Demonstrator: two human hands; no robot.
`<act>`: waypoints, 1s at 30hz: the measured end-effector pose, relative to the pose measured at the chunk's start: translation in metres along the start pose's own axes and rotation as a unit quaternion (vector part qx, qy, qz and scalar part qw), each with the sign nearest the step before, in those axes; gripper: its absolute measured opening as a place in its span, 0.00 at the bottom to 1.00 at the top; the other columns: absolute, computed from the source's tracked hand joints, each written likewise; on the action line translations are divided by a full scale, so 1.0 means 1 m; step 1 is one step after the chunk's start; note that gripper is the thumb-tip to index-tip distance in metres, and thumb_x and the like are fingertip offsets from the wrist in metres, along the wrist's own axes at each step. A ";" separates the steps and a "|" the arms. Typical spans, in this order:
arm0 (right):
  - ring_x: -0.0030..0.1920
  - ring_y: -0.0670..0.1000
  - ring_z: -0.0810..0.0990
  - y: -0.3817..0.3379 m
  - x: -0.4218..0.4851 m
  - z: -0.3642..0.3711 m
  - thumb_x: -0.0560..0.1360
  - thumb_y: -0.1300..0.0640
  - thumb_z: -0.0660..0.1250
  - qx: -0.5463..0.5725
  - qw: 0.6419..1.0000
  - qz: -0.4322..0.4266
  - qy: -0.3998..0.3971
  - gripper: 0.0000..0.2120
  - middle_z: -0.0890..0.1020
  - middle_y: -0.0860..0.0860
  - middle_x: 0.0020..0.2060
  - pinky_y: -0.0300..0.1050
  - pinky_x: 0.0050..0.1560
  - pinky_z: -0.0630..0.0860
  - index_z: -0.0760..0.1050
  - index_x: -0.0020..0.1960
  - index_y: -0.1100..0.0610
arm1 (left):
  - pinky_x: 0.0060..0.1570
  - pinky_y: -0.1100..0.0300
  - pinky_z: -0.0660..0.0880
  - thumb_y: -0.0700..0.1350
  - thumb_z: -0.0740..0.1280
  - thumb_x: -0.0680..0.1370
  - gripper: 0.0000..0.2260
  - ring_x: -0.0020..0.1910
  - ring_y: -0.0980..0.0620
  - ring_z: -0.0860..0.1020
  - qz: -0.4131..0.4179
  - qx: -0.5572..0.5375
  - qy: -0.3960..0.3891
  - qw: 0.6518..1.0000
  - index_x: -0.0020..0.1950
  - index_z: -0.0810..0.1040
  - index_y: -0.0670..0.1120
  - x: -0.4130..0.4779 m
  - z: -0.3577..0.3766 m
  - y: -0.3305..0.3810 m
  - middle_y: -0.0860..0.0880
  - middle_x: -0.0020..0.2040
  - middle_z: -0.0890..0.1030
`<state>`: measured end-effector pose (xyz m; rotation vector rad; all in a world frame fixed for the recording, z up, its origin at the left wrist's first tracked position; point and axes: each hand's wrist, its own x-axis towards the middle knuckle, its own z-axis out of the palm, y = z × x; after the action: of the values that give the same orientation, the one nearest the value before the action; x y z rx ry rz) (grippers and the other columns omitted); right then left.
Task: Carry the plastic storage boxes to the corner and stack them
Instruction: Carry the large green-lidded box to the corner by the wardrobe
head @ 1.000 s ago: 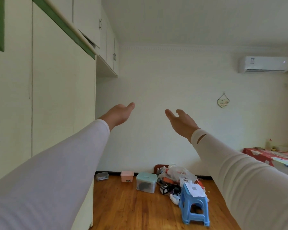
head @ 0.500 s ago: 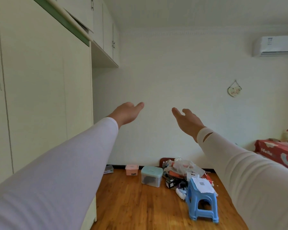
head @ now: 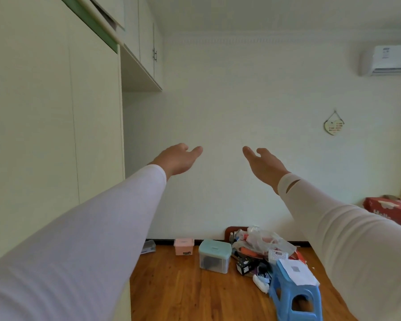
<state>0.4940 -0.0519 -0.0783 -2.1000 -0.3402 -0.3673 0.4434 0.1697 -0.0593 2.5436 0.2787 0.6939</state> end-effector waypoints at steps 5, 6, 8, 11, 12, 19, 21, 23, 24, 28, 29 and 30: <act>0.73 0.59 0.63 0.000 0.040 0.040 0.78 0.35 0.52 -0.007 1.000 0.003 0.003 0.34 0.63 0.54 0.75 0.55 0.69 0.60 0.56 0.77 0.54 | 0.68 0.46 0.67 0.67 0.54 0.77 0.34 0.68 0.41 0.71 0.002 -0.016 -0.006 1.000 0.69 0.71 0.42 0.053 0.009 -0.036 0.43 0.69 0.73; 0.73 0.59 0.63 0.002 0.046 0.046 0.78 0.35 0.52 -0.008 1.000 0.004 0.000 0.34 0.63 0.54 0.75 0.55 0.69 0.60 0.56 0.77 0.54 | 0.68 0.46 0.66 0.67 0.54 0.77 0.34 0.68 0.41 0.71 -0.001 -0.018 -0.012 1.000 0.70 0.71 0.42 0.061 0.013 -0.041 0.43 0.70 0.73; 0.73 0.58 0.62 0.007 0.062 0.059 0.78 0.35 0.52 -0.012 1.000 0.009 -0.001 0.34 0.63 0.54 0.75 0.55 0.70 0.60 0.56 0.77 0.54 | 0.68 0.46 0.66 0.67 0.54 0.77 0.35 0.68 0.41 0.71 0.000 -0.019 -0.018 1.000 0.71 0.69 0.41 0.080 0.023 -0.050 0.42 0.70 0.72; 0.74 0.58 0.62 0.014 0.087 0.073 0.78 0.35 0.52 -0.018 1.000 0.011 0.001 0.34 0.62 0.54 0.75 0.55 0.70 0.60 0.56 0.77 0.54 | 0.69 0.48 0.65 0.67 0.54 0.77 0.34 0.71 0.44 0.68 0.003 -0.011 -0.021 1.000 0.74 0.66 0.45 0.108 0.035 -0.059 0.47 0.74 0.69; 0.74 0.58 0.62 0.017 0.097 0.078 0.78 0.35 0.52 -0.020 1.000 0.013 -0.001 0.34 0.62 0.54 0.75 0.55 0.69 0.60 0.56 0.77 0.54 | 0.69 0.48 0.64 0.68 0.54 0.77 0.34 0.72 0.45 0.67 0.003 -0.007 -0.025 1.000 0.75 0.65 0.46 0.118 0.040 -0.061 0.48 0.75 0.68; 0.74 0.58 0.62 0.048 0.184 0.107 0.78 0.35 0.52 -0.015 1.000 0.006 -0.001 0.34 0.62 0.53 0.75 0.56 0.70 0.60 0.56 0.77 0.54 | 0.69 0.49 0.64 0.67 0.53 0.78 0.34 0.73 0.44 0.66 -0.001 -0.006 -0.027 1.000 0.76 0.64 0.45 0.200 0.083 -0.073 0.47 0.75 0.67; 0.74 0.58 0.62 0.059 0.216 0.116 0.78 0.35 0.52 -0.014 1.000 0.001 -0.002 0.34 0.62 0.53 0.75 0.55 0.69 0.60 0.56 0.77 0.54 | 0.68 0.50 0.63 0.67 0.53 0.77 0.34 0.74 0.46 0.64 -0.002 -0.002 -0.026 1.000 0.77 0.62 0.47 0.229 0.100 -0.075 0.49 0.76 0.65; 0.74 0.58 0.62 0.072 0.249 0.121 0.78 0.35 0.51 -0.019 1.000 -0.006 0.001 0.34 0.62 0.53 0.75 0.55 0.69 0.60 0.56 0.77 0.54 | 0.69 0.50 0.63 0.67 0.53 0.77 0.34 0.74 0.46 0.64 -0.001 0.004 -0.022 1.000 0.77 0.62 0.48 0.260 0.116 -0.075 0.50 0.77 0.64; 0.74 0.57 0.62 0.078 0.265 0.124 0.78 0.35 0.51 -0.021 1.000 -0.007 -0.001 0.34 0.62 0.53 0.75 0.54 0.69 0.60 0.56 0.77 0.54 | 0.69 0.50 0.63 0.67 0.53 0.77 0.34 0.74 0.46 0.65 -0.003 0.004 -0.023 1.000 0.76 0.62 0.48 0.275 0.124 -0.073 0.50 0.76 0.65; 0.74 0.57 0.62 0.104 0.332 0.128 0.78 0.35 0.51 -0.029 1.000 -0.002 0.003 0.34 0.62 0.54 0.75 0.54 0.70 0.60 0.56 0.77 0.54 | 0.67 0.50 0.64 0.66 0.54 0.78 0.33 0.73 0.45 0.66 -0.001 0.006 -0.017 1.000 0.76 0.64 0.47 0.335 0.154 -0.063 0.49 0.75 0.67; 0.74 0.57 0.62 0.111 0.350 0.130 0.78 0.35 0.51 -0.031 1.000 -0.004 0.005 0.34 0.62 0.54 0.75 0.54 0.70 0.60 0.56 0.77 0.54 | 0.67 0.51 0.64 0.66 0.54 0.78 0.33 0.72 0.45 0.66 0.002 0.007 -0.015 1.000 0.76 0.65 0.47 0.350 0.162 -0.061 0.49 0.75 0.67; 0.74 0.57 0.62 0.116 0.365 0.131 0.78 0.35 0.51 -0.032 0.999 -0.006 0.007 0.34 0.62 0.54 0.75 0.54 0.70 0.60 0.57 0.77 0.54 | 0.67 0.51 0.64 0.66 0.54 0.78 0.32 0.72 0.45 0.67 0.005 0.008 -0.015 1.000 0.76 0.65 0.47 0.361 0.169 -0.061 0.49 0.75 0.67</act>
<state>0.8889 0.0351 -0.0919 -2.1582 -0.3367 -0.4038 0.8350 0.2673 -0.0647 2.5693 0.2617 0.6593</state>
